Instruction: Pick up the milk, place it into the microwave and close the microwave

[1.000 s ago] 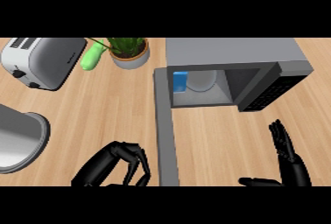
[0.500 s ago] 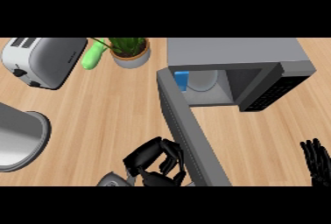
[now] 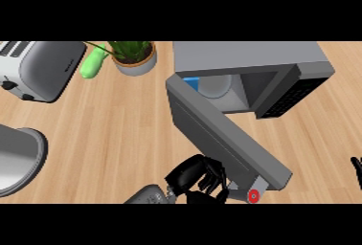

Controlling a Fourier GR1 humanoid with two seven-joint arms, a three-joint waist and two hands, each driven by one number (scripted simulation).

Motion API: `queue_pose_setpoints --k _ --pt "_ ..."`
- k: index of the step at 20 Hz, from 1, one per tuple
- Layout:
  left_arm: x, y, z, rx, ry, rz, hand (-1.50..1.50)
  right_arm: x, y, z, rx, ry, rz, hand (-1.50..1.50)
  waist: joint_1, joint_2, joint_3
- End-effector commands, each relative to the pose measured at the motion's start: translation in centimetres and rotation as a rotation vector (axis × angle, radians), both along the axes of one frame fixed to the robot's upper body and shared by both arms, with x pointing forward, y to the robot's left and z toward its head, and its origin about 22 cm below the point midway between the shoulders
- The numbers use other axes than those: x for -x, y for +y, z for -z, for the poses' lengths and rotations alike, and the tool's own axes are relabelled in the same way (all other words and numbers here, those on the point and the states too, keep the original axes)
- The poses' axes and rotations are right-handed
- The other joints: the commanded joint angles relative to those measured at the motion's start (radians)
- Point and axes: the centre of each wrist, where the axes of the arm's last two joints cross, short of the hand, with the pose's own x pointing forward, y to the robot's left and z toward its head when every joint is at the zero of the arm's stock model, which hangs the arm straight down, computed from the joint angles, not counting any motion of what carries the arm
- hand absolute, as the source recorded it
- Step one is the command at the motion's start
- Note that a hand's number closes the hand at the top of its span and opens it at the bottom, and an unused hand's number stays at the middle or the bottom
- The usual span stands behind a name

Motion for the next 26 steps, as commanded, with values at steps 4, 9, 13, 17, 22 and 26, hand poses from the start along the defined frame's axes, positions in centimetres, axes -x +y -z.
queue_pose_setpoints --k 4,9,13,17,22,26 --pt "-0.5 -1.9 -0.6 -0.006 -0.048 -0.143 1.50 -0.8 -0.9 -3.2 0.009 -0.088 -0.080 -1.50 -0.053 0.010 -0.002" --pt "-0.4 -2.5 -1.6 0.126 -0.054 -0.243 1.50 -0.7 -0.7 -4.2 0.017 -0.077 -0.152 -1.50 -0.096 0.019 -0.006" --pt "-1.8 -2.9 -4.0 0.267 -0.119 -0.319 1.50 -1.5 -0.4 -5.4 0.026 -0.089 -0.171 -1.50 -0.104 0.025 -0.009" --pt "-2.8 -2.9 -4.3 0.316 -0.085 -0.364 1.50 -1.8 0.1 -6.0 0.006 -0.088 -0.212 -1.50 -0.133 0.034 -0.009" --pt "-4.9 -3.0 -5.5 0.347 -0.070 -0.419 1.50 -2.2 -0.3 -7.1 0.012 -0.103 -0.237 -1.50 -0.165 0.046 -0.006" --pt "-7.0 -3.2 -7.1 0.357 -0.066 -0.461 1.50 -2.6 -0.6 -8.3 0.053 -0.089 -0.270 -1.50 -0.183 0.052 -0.005"
